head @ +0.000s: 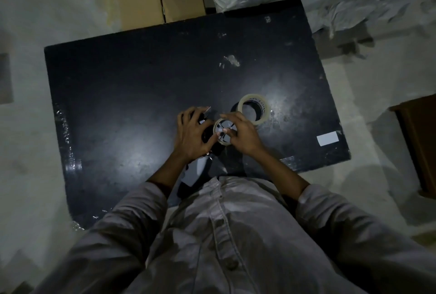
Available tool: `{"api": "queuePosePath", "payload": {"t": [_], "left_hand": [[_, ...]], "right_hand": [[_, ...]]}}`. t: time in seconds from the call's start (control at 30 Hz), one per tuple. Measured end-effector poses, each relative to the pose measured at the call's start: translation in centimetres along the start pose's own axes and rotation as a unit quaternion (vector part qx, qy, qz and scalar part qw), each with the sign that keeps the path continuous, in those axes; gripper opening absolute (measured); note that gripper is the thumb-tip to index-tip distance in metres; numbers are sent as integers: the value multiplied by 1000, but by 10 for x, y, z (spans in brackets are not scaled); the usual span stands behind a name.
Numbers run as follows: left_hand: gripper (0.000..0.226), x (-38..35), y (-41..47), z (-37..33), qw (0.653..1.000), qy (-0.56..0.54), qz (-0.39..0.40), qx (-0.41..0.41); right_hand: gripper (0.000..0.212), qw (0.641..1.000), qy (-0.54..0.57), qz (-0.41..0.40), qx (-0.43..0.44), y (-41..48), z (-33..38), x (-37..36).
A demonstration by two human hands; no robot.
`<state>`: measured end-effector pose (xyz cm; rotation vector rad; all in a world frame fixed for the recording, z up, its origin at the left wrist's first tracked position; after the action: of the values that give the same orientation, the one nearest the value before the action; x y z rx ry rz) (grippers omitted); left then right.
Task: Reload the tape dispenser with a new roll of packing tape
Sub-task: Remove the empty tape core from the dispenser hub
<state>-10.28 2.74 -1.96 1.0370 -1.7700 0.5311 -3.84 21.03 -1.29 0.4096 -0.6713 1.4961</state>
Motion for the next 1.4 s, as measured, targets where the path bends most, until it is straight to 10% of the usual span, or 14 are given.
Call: {"api": "queuePosePath", "payload": {"t": [0.83, 1.1, 1.4], "left_hand": [[27, -7, 26, 1, 999, -28, -14, 14], [44, -13, 27, 2, 996, 66, 64, -6], [56, -11, 33, 0, 992, 63, 110, 23]], "right_hand": [[61, 998, 4, 63, 13, 6, -7, 10], [35, 989, 0, -85, -119, -16, -1, 8], [43, 958, 127, -50, -252, -15, -18, -1]]}}
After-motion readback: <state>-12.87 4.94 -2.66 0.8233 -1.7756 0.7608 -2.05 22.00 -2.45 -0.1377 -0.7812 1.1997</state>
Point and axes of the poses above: each hand's wrist, its own y-axis towards the middle knuckle, its own x-axis out of the back of the hand, z = x × y, the point moved 4 cm from there along y, towards the middle knuckle, and after that the axes turned 6 degrees about x, right-handed, at the moved point
